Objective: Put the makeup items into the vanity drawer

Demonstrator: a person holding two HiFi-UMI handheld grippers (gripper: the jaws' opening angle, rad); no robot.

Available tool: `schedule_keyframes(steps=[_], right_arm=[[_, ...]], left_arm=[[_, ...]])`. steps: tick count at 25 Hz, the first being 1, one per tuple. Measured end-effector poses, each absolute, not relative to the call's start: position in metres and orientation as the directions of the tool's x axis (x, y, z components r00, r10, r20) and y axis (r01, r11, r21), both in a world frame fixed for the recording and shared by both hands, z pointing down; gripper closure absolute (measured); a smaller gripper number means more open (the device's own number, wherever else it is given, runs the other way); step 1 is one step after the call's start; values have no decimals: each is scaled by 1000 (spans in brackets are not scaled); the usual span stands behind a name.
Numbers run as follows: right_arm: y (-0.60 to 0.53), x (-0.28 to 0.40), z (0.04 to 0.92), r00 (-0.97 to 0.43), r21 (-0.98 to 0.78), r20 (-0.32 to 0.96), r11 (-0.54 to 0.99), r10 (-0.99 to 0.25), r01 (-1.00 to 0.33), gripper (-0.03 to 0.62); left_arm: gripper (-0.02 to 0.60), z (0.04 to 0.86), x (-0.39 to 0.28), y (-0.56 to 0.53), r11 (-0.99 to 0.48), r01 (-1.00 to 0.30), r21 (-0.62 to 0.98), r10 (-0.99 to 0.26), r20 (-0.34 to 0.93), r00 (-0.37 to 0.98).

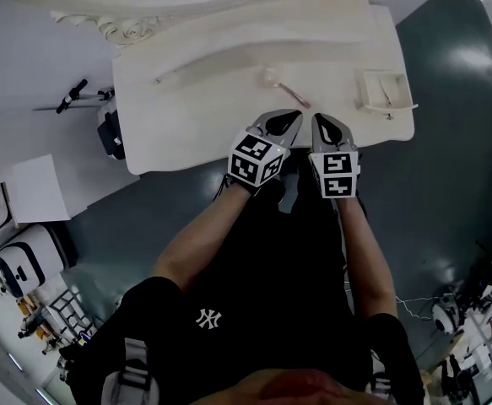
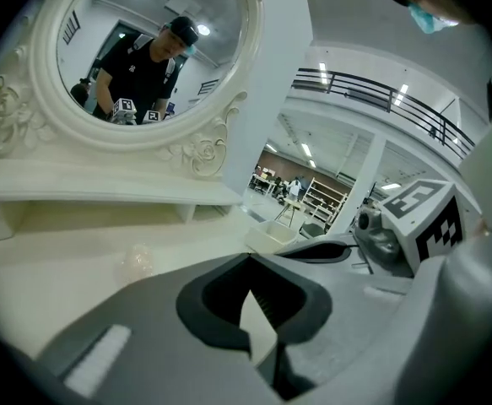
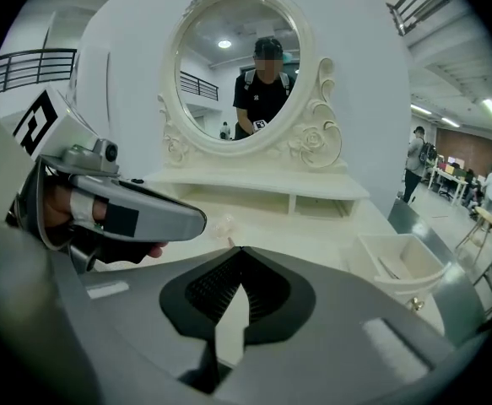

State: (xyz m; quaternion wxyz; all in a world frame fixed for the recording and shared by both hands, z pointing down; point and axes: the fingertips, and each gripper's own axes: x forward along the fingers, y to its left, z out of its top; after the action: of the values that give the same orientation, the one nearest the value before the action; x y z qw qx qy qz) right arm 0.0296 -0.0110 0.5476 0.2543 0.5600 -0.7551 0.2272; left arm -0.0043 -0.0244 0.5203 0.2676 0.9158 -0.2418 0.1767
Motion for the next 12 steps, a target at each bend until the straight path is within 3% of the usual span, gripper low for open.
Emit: schedule_keyframes(steps=[12], right_arm=[[-32,15,600,-278,-33,693,356,-665,-934,560]], left_arm=[[581,565,-17,-40,-699,-580,418,-363,490,792]])
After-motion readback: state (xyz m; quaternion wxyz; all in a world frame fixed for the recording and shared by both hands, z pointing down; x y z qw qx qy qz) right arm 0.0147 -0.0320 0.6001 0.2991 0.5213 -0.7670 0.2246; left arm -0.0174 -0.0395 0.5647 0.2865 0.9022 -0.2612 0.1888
